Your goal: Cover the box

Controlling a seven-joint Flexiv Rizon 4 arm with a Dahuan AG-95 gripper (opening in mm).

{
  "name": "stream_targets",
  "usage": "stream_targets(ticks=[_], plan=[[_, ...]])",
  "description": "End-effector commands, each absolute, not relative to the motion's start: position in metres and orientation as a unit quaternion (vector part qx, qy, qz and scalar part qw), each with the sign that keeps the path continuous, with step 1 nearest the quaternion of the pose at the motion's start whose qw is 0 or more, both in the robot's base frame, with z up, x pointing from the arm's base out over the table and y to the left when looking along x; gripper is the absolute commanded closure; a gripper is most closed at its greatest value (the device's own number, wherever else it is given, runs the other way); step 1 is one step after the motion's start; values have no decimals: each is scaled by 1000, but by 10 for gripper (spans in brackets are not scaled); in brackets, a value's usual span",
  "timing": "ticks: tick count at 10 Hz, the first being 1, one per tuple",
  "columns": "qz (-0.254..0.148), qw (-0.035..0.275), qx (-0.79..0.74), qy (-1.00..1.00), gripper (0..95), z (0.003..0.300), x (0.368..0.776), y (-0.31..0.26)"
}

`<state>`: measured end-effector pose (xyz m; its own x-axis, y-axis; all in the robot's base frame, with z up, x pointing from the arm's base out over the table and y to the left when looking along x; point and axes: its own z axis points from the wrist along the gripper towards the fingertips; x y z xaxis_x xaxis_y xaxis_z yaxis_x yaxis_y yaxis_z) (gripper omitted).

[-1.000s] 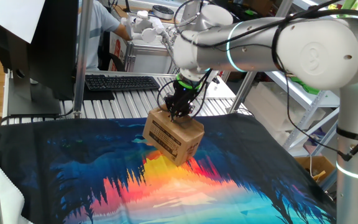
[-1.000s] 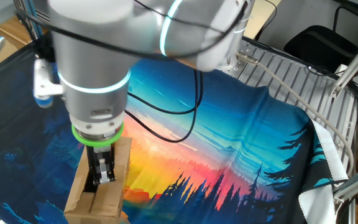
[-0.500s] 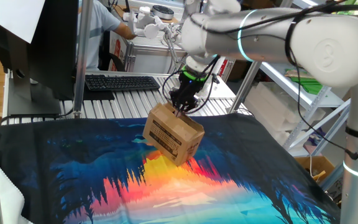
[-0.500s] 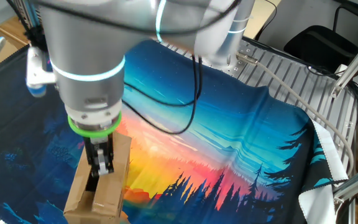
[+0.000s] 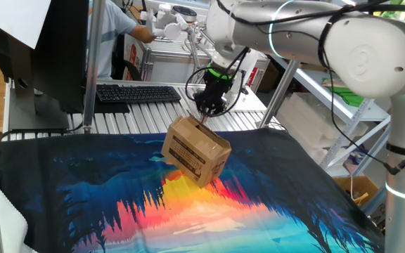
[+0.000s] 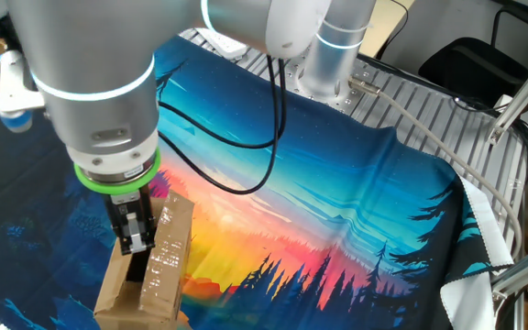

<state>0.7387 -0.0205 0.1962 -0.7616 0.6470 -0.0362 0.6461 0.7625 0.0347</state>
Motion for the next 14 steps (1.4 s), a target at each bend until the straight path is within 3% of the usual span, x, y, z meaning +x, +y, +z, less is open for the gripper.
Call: stream_targets(ticks=[1,9,14], plan=[[7,26,341,940,950,195,743,-23],[16,43,359,932,950,137,767,-18],[17,33,358,933,950,141,769,-20]])
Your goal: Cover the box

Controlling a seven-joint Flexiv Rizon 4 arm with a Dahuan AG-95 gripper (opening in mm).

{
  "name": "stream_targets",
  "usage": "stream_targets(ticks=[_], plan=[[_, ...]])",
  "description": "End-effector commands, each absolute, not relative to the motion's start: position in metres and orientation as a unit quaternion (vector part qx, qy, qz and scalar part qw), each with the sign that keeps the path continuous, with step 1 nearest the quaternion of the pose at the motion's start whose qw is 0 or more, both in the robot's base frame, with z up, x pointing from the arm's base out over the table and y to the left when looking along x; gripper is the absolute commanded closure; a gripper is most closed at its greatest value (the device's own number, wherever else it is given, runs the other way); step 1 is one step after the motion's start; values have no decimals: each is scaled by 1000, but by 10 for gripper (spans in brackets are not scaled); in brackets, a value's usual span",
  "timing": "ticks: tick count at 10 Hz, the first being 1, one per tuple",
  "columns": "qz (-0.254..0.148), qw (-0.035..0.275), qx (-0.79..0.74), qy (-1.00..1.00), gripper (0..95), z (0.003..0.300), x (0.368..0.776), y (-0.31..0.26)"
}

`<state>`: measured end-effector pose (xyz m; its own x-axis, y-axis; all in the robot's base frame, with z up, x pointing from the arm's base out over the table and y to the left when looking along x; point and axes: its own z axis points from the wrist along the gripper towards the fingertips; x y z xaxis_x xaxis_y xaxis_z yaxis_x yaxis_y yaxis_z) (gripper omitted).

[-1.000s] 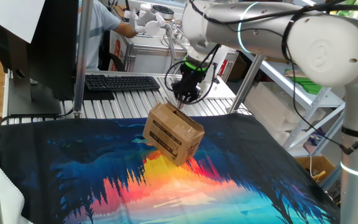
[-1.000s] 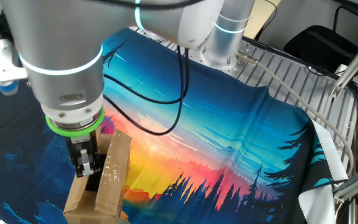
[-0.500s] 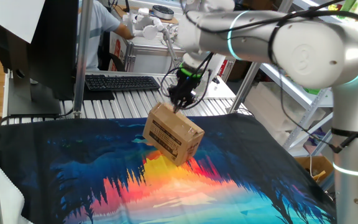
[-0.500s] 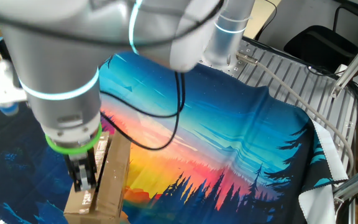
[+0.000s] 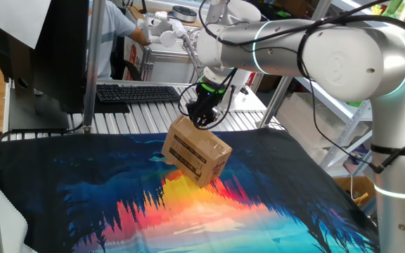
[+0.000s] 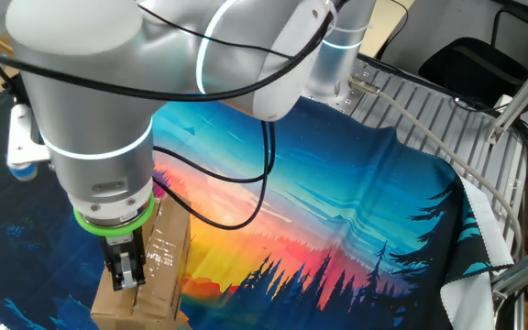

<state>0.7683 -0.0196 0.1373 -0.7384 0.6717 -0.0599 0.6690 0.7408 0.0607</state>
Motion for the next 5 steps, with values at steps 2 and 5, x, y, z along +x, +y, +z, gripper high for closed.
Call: stream_targets(ticks=[2,5], plan=[[21,18,354,935,950,159,767,-25],[22,5,353,935,950,179,759,-27]])
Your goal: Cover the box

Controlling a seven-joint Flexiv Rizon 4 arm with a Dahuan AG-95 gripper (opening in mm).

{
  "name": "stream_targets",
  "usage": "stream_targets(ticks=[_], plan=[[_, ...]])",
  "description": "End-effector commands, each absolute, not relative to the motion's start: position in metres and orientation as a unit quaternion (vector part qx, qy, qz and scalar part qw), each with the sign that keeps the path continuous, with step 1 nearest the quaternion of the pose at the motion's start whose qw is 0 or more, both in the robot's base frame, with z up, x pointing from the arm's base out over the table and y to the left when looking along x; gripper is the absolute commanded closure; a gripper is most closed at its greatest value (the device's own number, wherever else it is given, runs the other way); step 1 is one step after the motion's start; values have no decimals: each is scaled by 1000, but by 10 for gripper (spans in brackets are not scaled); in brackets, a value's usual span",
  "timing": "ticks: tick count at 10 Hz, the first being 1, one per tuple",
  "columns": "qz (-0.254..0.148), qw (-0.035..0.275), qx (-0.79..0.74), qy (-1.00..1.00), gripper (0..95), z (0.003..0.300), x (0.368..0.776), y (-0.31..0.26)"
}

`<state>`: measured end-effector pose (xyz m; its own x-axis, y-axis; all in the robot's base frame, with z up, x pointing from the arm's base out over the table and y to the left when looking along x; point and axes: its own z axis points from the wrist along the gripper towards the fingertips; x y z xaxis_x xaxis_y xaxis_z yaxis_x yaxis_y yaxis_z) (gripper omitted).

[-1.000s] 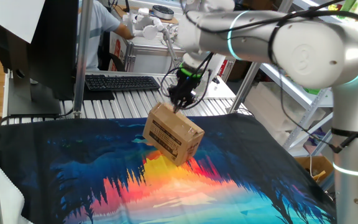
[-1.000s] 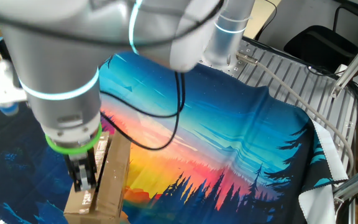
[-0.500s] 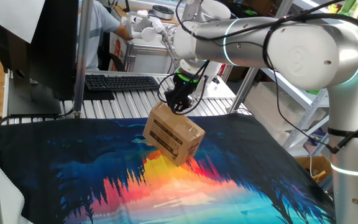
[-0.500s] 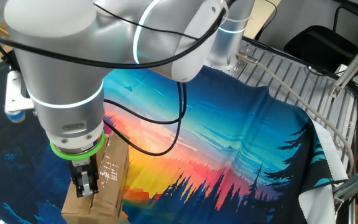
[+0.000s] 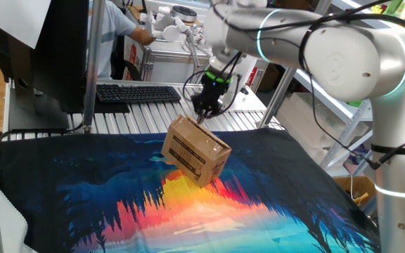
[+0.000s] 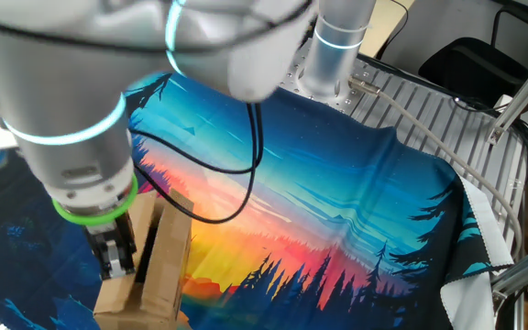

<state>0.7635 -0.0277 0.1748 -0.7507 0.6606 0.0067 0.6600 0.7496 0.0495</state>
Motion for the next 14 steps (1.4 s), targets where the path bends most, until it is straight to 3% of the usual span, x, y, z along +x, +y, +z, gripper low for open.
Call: stream_targets(ticks=[1,13,14], plan=[[22,2,354,935,950,183,756,-25],[15,-21,349,937,950,227,723,-16],[16,-22,348,937,760,229,721,-19]])
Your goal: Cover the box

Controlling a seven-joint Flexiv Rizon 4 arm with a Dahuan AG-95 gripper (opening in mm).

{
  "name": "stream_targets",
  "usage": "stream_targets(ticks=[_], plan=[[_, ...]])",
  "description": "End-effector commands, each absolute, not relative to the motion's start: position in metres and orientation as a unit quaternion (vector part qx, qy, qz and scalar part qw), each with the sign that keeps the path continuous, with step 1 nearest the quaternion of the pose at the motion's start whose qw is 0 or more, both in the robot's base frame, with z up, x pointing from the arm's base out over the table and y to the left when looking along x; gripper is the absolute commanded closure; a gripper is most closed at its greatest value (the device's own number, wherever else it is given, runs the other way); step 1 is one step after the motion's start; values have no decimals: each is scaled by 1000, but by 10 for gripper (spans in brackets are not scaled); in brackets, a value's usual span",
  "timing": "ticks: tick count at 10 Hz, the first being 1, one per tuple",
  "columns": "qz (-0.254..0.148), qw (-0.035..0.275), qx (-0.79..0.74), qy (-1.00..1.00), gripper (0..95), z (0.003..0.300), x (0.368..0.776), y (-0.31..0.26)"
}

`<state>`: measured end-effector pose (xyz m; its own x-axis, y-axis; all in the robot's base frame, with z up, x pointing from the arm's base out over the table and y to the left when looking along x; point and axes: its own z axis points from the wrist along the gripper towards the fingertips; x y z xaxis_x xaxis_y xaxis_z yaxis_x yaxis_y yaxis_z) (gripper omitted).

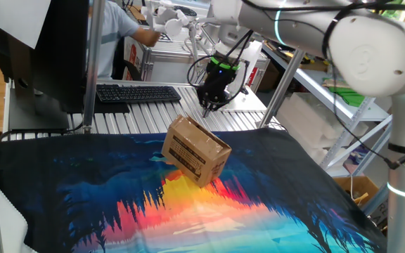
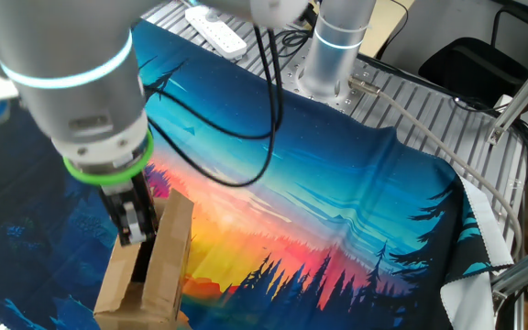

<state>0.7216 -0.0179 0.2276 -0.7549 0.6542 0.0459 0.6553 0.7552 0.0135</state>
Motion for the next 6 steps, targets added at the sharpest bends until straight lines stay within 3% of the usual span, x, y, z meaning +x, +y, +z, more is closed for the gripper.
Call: stream_targets(ticks=[1,4,5,6], plan=[[-17,21,-345,-938,760,239,712,-28],[-18,25,-343,-939,760,252,699,-43],[-16,25,-348,-937,950,254,695,-47],[-14,27,-357,-934,950,255,693,-49]])
